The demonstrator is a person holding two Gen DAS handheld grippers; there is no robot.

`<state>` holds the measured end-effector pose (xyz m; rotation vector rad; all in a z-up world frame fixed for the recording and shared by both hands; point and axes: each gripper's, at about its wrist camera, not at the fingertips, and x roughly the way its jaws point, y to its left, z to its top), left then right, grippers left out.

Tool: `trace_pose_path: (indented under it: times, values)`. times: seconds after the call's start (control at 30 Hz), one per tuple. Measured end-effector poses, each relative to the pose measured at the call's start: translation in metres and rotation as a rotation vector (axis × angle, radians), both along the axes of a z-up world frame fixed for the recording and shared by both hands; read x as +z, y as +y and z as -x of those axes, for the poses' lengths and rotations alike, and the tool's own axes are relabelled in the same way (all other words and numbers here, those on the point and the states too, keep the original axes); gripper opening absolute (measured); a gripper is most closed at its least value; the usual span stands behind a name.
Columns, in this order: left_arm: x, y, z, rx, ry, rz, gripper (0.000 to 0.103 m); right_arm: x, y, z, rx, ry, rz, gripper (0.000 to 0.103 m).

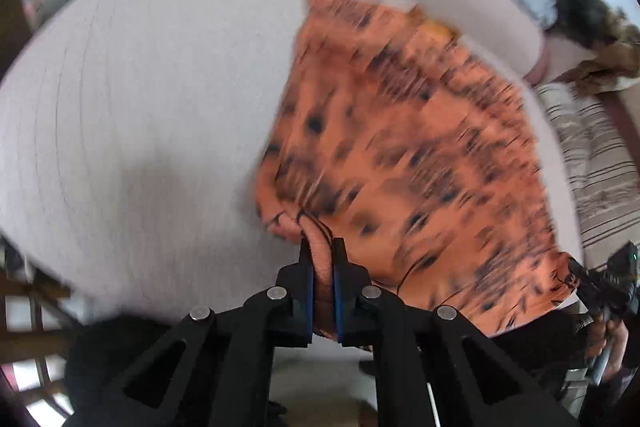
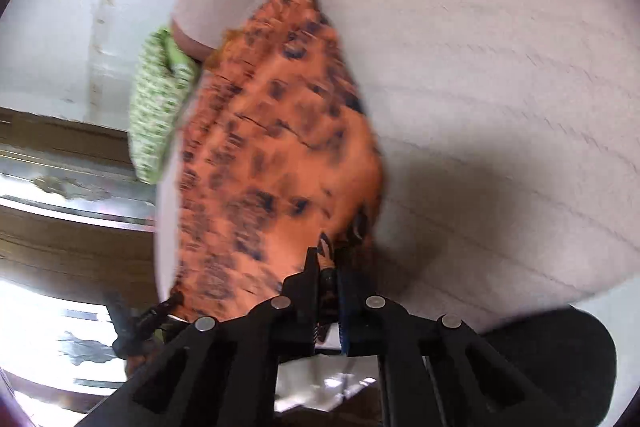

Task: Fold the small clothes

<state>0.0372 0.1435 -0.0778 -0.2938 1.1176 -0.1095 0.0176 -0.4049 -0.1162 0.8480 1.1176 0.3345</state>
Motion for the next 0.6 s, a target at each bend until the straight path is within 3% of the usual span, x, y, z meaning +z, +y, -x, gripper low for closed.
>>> trace_pose_path:
  times: [0.13,0.23,0.3,0.37,0.4,0.43,0.47,0.5,0.6]
  values:
    - [0.063,-0.001,-0.055,-0.018,-0.126,0.08,0.007,0.061,-0.01,-0.053,-0.033,-0.172,-0.082,0.007]
    - [0.094,-0.008,-0.138,0.004,-0.21,0.146,0.008,0.112,-0.021,-0.123,-0.081,-0.313,-0.119,0.007]
    - [0.096,-0.014,-0.182,0.012,-0.244,0.099,0.009,0.132,-0.03,-0.177,-0.157,-0.368,-0.055,0.007]
    - [0.082,-0.022,-0.206,0.02,-0.193,0.0,0.009,0.128,-0.037,-0.215,-0.216,-0.356,0.011,0.012]
    - [0.074,-0.021,-0.205,0.027,-0.188,0.032,0.009,0.119,-0.035,-0.222,-0.198,-0.324,-0.013,0.02]
    - [0.066,-0.023,-0.202,0.005,-0.186,0.062,0.009,0.106,-0.027,-0.222,-0.154,-0.273,-0.02,0.049]
    - [0.056,-0.028,-0.197,-0.009,-0.183,0.031,0.009,0.099,-0.02,-0.216,-0.123,-0.255,0.005,0.068]
    - [0.048,-0.031,-0.19,-0.009,-0.187,-0.013,0.009,0.088,-0.009,-0.202,-0.081,-0.236,0.075,0.077]
    - [0.032,-0.027,-0.179,-0.01,-0.169,-0.015,0.009,0.069,0.022,-0.14,0.078,-0.279,0.262,0.077]
